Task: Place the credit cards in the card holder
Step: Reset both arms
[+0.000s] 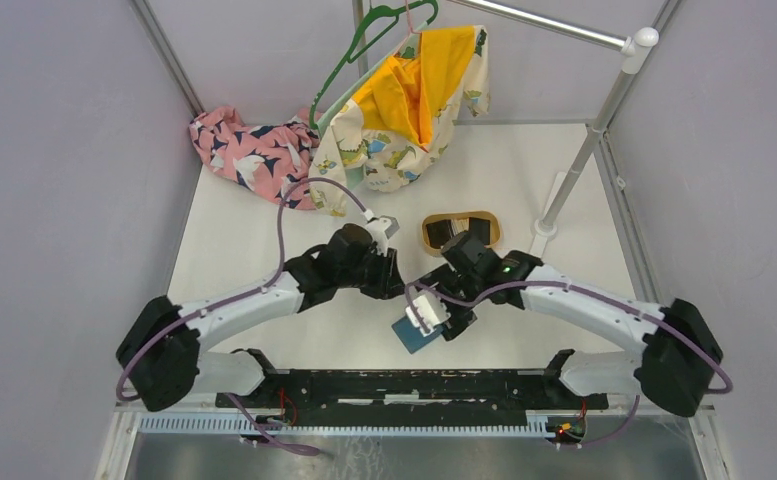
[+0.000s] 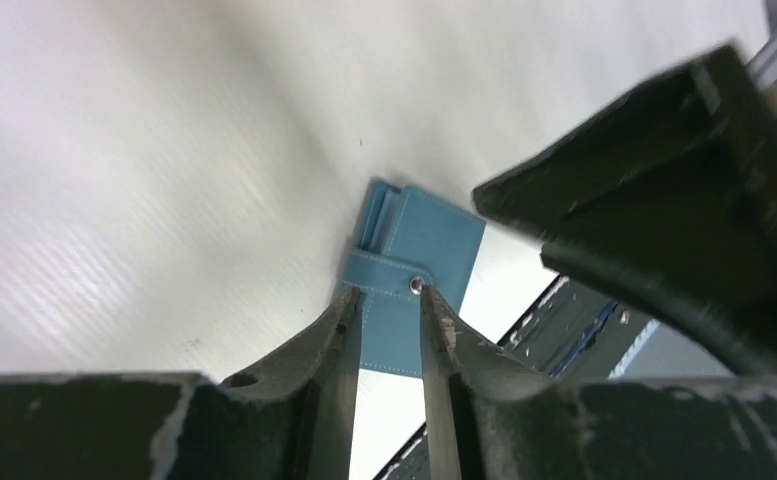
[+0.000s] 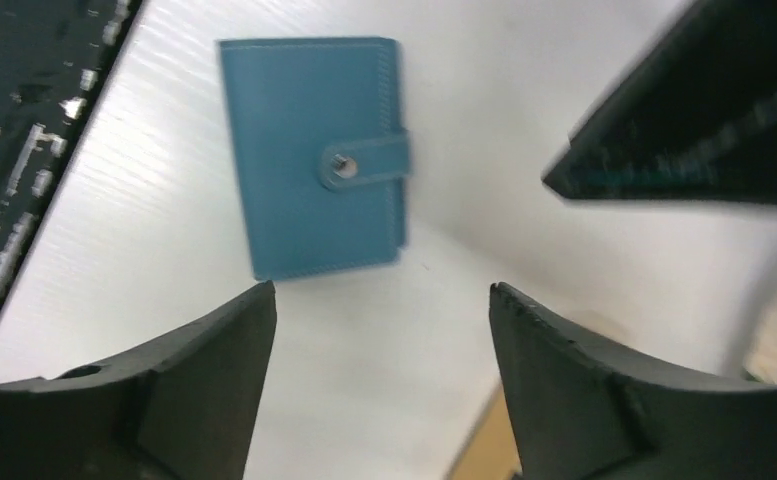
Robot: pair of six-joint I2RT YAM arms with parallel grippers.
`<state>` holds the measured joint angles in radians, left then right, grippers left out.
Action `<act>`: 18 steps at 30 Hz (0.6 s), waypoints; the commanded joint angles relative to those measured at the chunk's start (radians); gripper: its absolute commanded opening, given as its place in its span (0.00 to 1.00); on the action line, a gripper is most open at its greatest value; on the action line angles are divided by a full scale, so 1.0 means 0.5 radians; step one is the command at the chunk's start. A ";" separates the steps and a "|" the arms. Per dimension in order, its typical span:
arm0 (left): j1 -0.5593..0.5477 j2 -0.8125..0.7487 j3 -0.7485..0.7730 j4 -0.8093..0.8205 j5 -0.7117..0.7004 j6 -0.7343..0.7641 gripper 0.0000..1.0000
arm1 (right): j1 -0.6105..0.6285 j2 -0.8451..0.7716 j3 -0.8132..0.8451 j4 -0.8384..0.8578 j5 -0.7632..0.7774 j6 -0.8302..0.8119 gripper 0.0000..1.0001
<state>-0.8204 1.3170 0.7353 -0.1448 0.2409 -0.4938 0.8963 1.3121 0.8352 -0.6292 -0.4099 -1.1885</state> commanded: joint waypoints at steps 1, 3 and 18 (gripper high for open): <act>0.004 -0.333 -0.002 -0.007 -0.320 0.002 0.38 | -0.298 -0.349 -0.043 0.036 -0.181 0.137 0.96; 0.003 -0.523 -0.004 -0.013 -0.463 0.026 0.48 | -0.555 -0.525 -0.087 0.209 -0.198 0.363 0.98; 0.001 -1.066 0.444 -0.511 -0.879 0.114 1.00 | -1.046 -0.853 0.278 0.614 0.270 1.761 0.98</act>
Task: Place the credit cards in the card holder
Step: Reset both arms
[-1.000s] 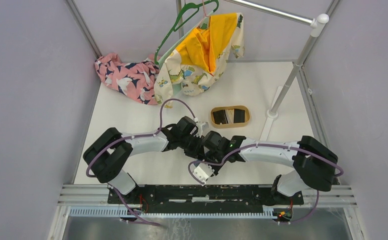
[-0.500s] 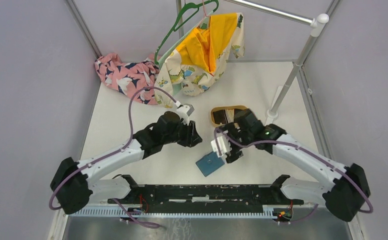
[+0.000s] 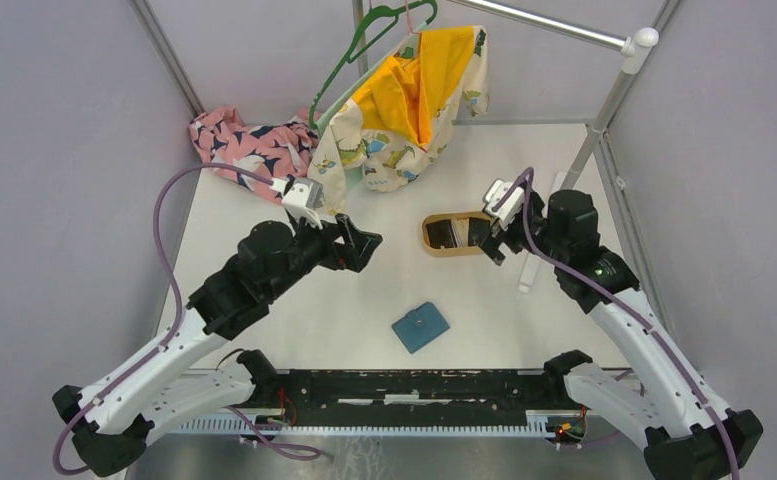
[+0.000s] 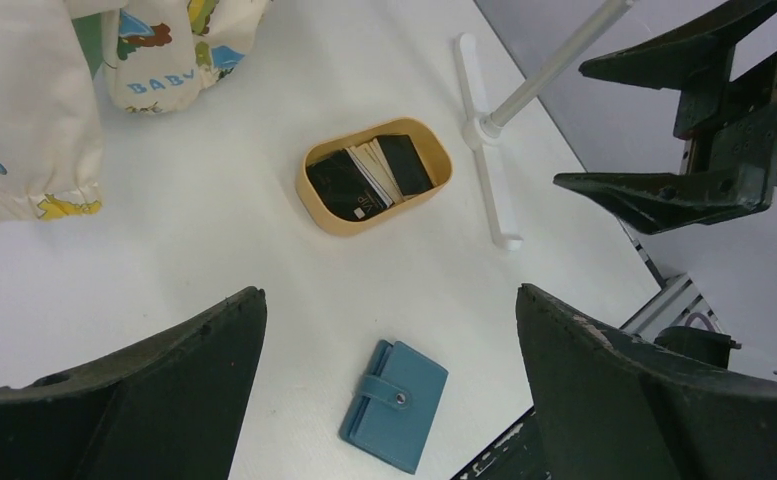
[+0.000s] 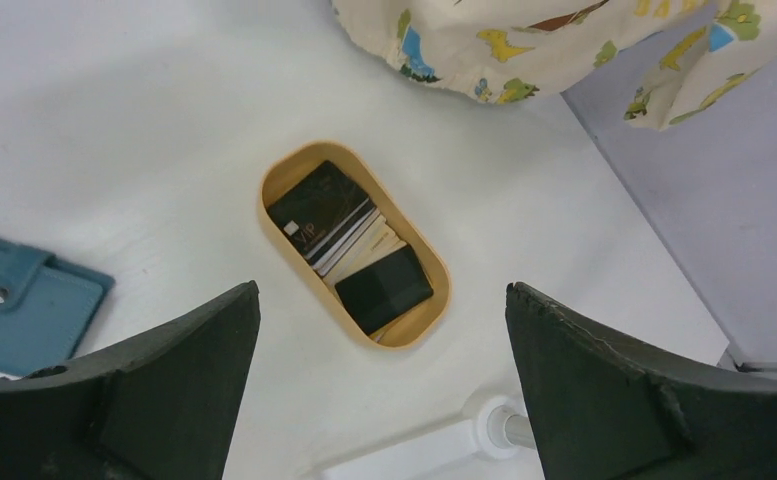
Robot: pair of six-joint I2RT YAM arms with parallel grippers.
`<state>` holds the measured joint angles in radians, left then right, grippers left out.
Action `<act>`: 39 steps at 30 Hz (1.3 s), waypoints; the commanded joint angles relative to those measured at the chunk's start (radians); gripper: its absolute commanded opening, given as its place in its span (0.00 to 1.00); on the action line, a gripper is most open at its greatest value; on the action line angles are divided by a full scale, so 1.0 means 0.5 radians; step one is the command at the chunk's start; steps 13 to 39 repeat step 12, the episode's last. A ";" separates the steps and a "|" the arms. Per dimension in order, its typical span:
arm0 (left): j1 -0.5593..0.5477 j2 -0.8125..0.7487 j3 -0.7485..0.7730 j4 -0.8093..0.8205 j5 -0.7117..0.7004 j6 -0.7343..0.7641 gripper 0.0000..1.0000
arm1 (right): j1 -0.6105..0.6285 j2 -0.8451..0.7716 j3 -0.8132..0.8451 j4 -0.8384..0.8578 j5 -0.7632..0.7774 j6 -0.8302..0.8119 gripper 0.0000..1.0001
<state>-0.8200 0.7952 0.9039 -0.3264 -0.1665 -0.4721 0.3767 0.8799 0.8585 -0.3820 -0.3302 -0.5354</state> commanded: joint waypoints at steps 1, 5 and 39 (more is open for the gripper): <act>0.002 -0.031 0.119 -0.166 -0.062 0.066 1.00 | -0.006 0.025 0.299 0.097 0.168 0.502 0.98; 0.004 -0.072 0.146 -0.190 -0.069 0.064 1.00 | -0.006 0.022 0.457 0.064 0.323 0.605 0.98; 0.003 -0.055 0.187 -0.302 -0.097 0.061 1.00 | -0.009 0.012 0.491 0.067 0.296 0.696 0.98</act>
